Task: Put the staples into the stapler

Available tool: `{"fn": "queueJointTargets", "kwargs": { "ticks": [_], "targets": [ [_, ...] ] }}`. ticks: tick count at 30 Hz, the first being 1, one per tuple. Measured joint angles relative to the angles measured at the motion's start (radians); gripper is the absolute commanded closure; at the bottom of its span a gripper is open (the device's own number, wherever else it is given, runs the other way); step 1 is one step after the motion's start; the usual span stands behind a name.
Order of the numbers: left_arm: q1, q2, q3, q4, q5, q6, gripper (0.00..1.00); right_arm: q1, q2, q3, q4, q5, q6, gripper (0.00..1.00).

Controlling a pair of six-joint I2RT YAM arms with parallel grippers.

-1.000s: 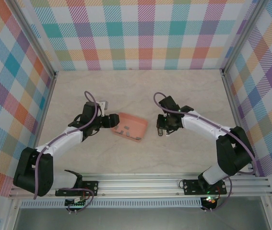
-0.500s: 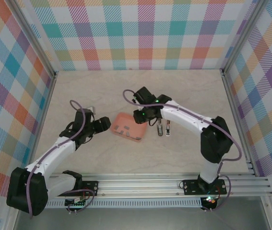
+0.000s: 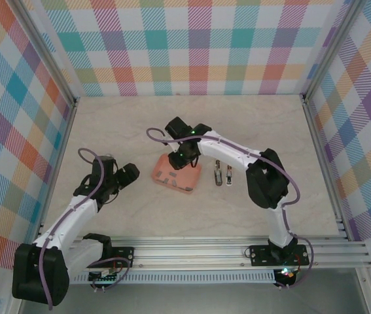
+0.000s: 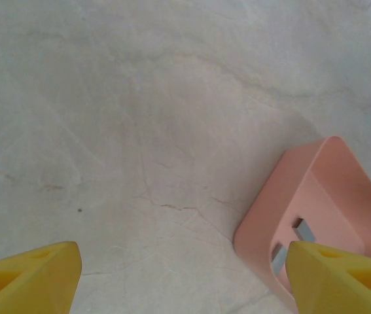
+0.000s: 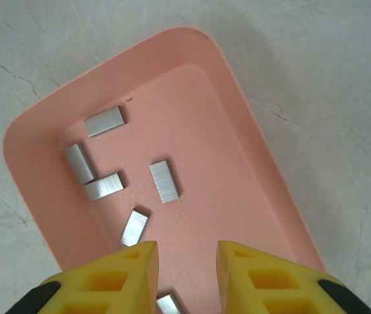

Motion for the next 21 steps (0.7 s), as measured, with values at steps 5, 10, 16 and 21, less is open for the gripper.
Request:
{"fn": "queueJointTargets", "kwargs": {
  "ticks": [5,10,16,21],
  "targets": [
    [0.001,0.000,-0.012,-0.015,-0.002,-0.026,0.18,0.023,0.066,0.045,-0.021,0.000,-0.033,0.70],
    [0.005,-0.002,-0.012,-0.015,-0.011,-0.041,0.18,0.034,0.115,0.074,-0.025,-0.001,-0.043,0.69],
    [0.005,-0.027,-0.013,-0.015,-0.011,-0.044,0.18,0.040,0.154,0.099,-0.031,-0.006,-0.043,0.69],
    [0.005,-0.047,-0.028,-0.017,-0.014,-0.047,0.18,0.040,0.191,0.132,-0.036,-0.007,-0.047,0.69]
  ]
}}
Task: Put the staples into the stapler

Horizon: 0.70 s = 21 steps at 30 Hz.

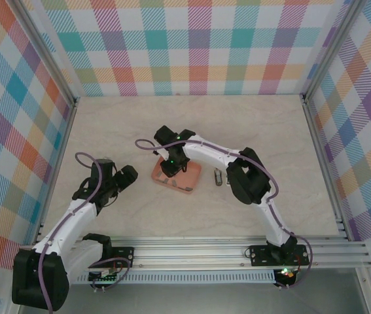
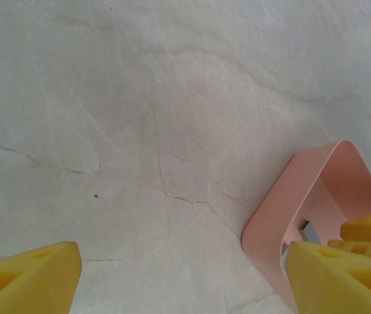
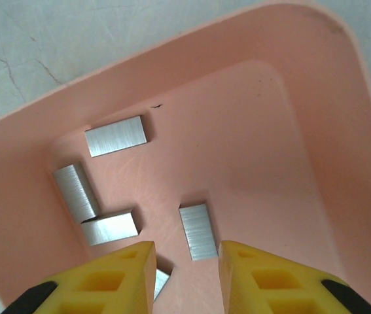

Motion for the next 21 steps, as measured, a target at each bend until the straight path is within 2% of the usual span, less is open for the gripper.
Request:
{"fn": "queueJointTargets", "kwargs": {
  "ticks": [21],
  "targets": [
    [0.000,-0.018,-0.006,-0.024,-0.005,0.000,0.18,0.000,0.059,0.031,0.000,0.000,-0.003,0.65]
  ]
}}
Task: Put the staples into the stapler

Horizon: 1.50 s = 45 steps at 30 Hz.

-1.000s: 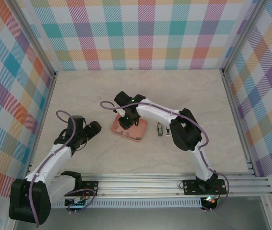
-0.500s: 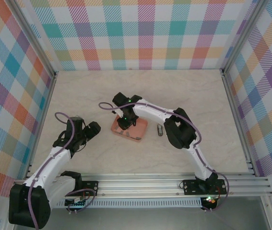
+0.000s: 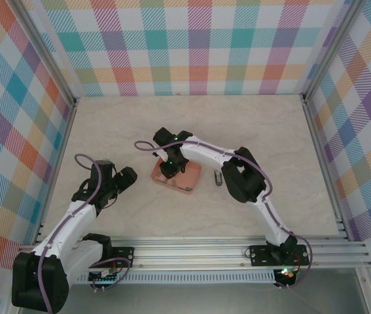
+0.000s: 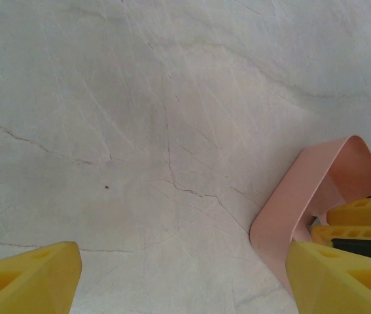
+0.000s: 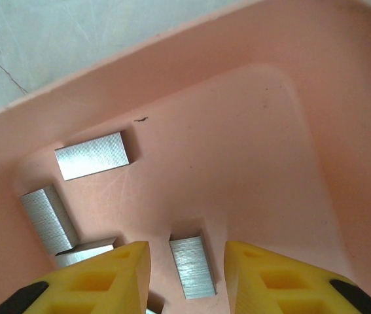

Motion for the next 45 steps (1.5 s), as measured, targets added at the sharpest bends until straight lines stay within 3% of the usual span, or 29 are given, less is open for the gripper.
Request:
{"fn": "queueJointTargets", "kwargs": {
  "ticks": [7,24,32,37,45],
  "targets": [
    [0.000,0.000,-0.011,0.000,-0.001,0.000,0.18,0.000,0.014,0.001,-0.003,0.001,-0.009,0.65],
    [0.000,0.000,-0.011,0.000,-0.008,0.000,0.18,0.001,0.035,0.031,-0.024,0.055,-0.006,0.81],
    [0.000,-0.012,-0.011,0.000,-0.015,0.012,0.18,0.001,0.025,0.021,-0.009,0.065,0.034,0.83],
    [0.000,-0.034,-0.011,0.002,-0.013,0.040,0.18,0.001,-0.058,-0.065,0.049,0.081,0.083,0.83],
    [0.000,-0.039,-0.011,0.110,0.079,0.119,0.18,0.001,-0.341,-0.285,0.147,0.107,0.207,0.83]
  ]
}}
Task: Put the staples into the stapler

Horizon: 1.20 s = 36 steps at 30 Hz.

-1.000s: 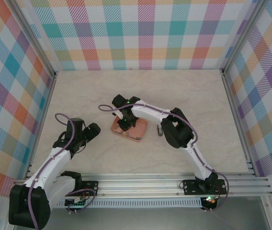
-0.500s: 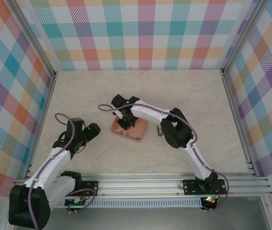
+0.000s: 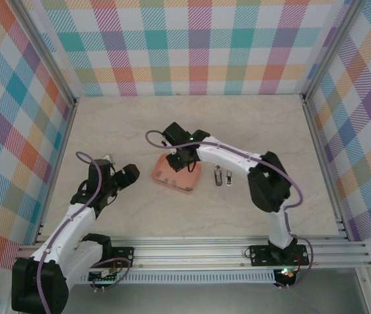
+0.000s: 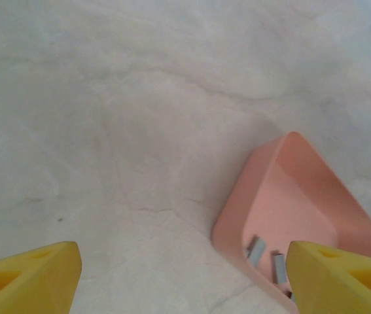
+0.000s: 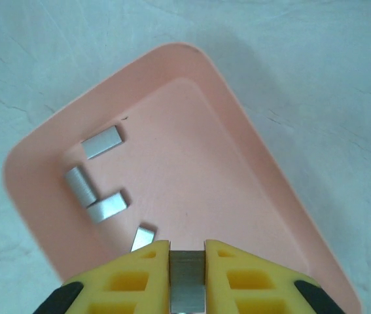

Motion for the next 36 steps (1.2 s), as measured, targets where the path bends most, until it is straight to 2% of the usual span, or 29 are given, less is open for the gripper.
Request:
{"fn": "queueJointTargets", "kwargs": {
  "ticks": [8,17,26,36],
  "targets": [
    [-0.046,0.011,0.000,0.126,0.070,0.097,0.19,0.000,-0.258,-0.310,0.049,0.052,0.229,0.83],
    [-0.112,0.030,0.000,0.161,0.090,0.149,0.19,0.000,-0.399,-0.597,0.006,0.080,0.478,0.83],
    [-0.113,0.031,0.000,0.160,0.088,0.156,0.19,0.000,-0.386,-0.669,-0.038,0.076,0.589,0.83],
    [-0.113,0.031,0.000,0.160,0.087,0.156,0.19,0.000,-0.300,-0.669,-0.042,0.063,0.599,0.81]
  ]
}}
